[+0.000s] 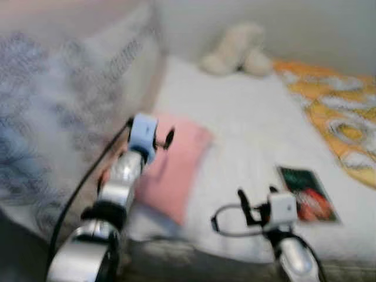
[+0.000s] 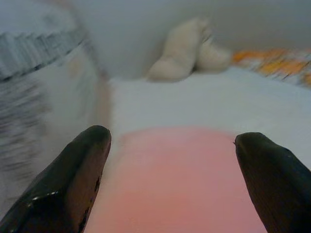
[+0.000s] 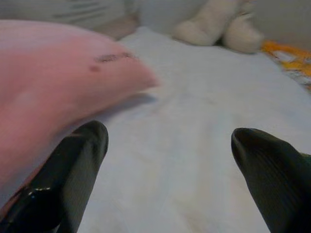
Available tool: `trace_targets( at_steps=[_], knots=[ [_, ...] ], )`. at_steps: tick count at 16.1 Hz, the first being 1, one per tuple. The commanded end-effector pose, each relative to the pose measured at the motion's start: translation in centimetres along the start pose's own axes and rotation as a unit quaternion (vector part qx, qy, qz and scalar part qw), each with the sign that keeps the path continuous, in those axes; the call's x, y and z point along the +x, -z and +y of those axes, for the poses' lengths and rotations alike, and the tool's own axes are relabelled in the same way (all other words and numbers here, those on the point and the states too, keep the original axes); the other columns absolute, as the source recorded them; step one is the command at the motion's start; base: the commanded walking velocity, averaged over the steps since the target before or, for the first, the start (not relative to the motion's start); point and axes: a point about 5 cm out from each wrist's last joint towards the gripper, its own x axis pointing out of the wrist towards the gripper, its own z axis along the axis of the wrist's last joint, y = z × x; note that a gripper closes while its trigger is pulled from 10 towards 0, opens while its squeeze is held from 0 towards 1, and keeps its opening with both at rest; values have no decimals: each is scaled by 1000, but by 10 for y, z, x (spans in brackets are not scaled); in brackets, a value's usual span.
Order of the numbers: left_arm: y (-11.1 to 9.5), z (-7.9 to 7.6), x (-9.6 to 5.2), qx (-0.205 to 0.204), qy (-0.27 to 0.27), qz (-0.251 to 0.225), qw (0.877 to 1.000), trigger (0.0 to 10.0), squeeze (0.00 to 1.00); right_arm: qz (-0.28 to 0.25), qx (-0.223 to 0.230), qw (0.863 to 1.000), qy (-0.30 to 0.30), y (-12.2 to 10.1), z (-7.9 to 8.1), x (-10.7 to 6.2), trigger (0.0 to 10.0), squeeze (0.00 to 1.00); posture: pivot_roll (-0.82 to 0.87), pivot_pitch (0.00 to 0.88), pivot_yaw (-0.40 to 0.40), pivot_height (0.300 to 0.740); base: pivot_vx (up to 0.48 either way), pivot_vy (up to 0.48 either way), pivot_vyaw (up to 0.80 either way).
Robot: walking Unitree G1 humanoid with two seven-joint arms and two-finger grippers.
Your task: Clean up the room
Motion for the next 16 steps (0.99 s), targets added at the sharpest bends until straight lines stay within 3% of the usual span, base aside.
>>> trace_targets(
  at_steps=[1, 5, 7, 8, 10, 12, 15, 16],
  knots=[
    [-12, -9, 11, 14, 24, 1, 1000, 10000, 0, 1, -7, 1000, -1, 0, -3, -3, 10000, 0, 48, 0, -53, 740, 0, 0, 0],
    [-41, -12, 35, 32, 42, 29, 998, 10000, 0, 7, -3, 1000, 1, 1, 0, -11, 10000, 0, 9, 44, -48, 740, 0, 0, 0],
    [-39, -18, 38, 2, 66, 76, 995, 10000, 0, 16, -1, 1000, 1, 3, 0, -18, 10000, 0, -8, 64, -44, 740, 0, 0, 0],
    [-40, -18, 39, 2, 64, 77, 995, 10000, 0, 17, -1, 1000, 2, 4, 0, -20, 10000, 0, -20, 75, -43, 740, 0, 0, 0],
    [-33, -15, 38, 6, 32, 106, 994, 10000, 0, 30, -2, 1000, 3, 5, -1, -36, 10000, 0, -70, 124, -49, 740, 0, 0, 0],
    [-24, -17, 36, -32, 33, 128, 991, 10000, 0, 39, -8, 999, -1, 2, -2, -52, 10000, 0, -111, 165, -56, 740, 0, 0, 0],
    [-20, -2, 33, -18, -19, 140, 990, 10000, 0, 61, -3, 998, 13, 3, -5, -78, 10000, 0, -156, 208, -71, 740, 0, 0, 0],
    [-23, 18, 30, -5, -76, 130, 989, 10000, 0, 68, -4, 998, 5, 2, -3, -85, 10000, 0, -171, 216, -74, 740, 0, 0, 0]
  ],
)
